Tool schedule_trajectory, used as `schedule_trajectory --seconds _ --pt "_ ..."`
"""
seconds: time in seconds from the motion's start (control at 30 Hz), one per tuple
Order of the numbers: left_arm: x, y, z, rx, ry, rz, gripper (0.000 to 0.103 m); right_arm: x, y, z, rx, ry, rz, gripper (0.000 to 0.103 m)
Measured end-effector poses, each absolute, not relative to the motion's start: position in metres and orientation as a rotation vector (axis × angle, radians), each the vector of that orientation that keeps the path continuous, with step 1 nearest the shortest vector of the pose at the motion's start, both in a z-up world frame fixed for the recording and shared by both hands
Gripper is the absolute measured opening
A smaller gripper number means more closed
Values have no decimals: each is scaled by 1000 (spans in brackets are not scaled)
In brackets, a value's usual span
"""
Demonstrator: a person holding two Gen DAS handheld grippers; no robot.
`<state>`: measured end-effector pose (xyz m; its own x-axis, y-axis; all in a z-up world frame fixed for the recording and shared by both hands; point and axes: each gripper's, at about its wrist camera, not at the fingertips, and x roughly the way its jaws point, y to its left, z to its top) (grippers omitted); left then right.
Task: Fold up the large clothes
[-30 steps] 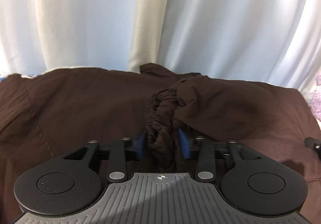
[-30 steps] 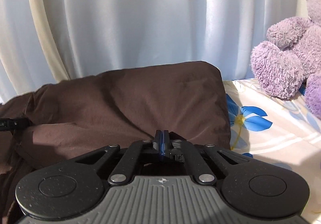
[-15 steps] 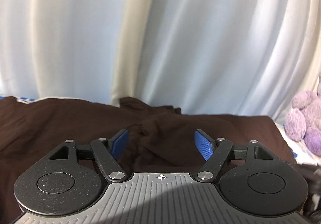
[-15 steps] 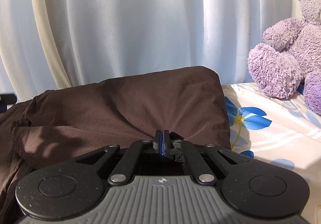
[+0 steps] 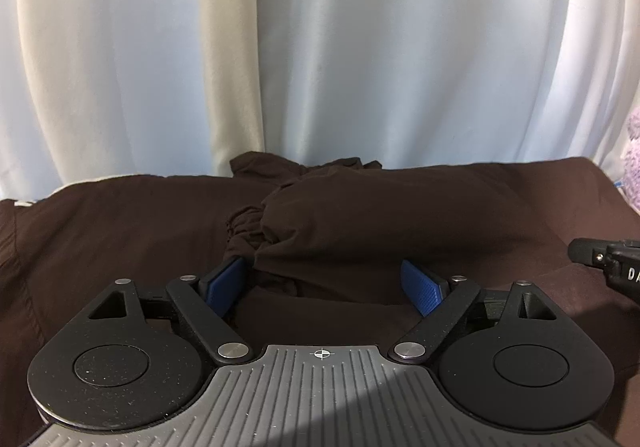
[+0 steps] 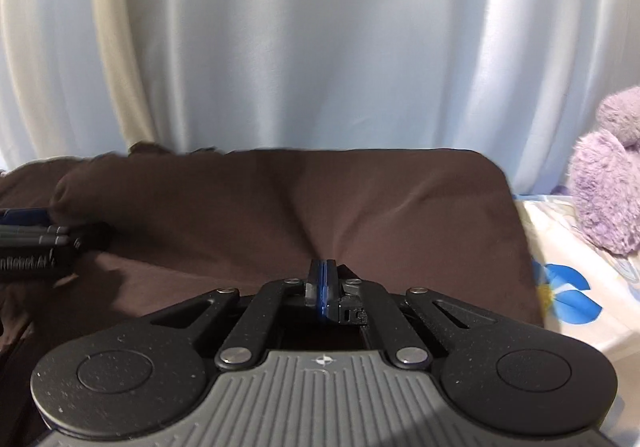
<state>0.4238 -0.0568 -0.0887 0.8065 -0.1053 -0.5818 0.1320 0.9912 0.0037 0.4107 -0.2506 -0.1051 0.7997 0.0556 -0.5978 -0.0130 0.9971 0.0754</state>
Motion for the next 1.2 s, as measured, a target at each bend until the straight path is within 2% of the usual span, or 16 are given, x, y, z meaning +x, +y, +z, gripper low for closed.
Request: schedule_trajectory --seconds 0.07,0.17,0.27,0.37,0.63,0.93,1.2 --pt "424 -53 -89 41 619 -140 89 410 -265 -104 132 648 39 0" --pt "425 -48 -93 31 608 -157 90 401 -269 -99 84 637 1 0" --pt "431 -45 -99 30 631 -139 103 395 -272 -107 74 622 1 0" --pt "447 -24 -102 -86 703 -119 103 398 -267 -108 35 626 -14 0" --pt "433 -12 -95 -65 746 -79 103 368 -243 -84 55 636 -14 0" --pt "425 -13 -97 -39 737 -89 103 366 -219 -104 -56 661 -15 0" --pt "408 15 -79 -106 804 -83 103 365 -214 -85 -25 690 -30 1"
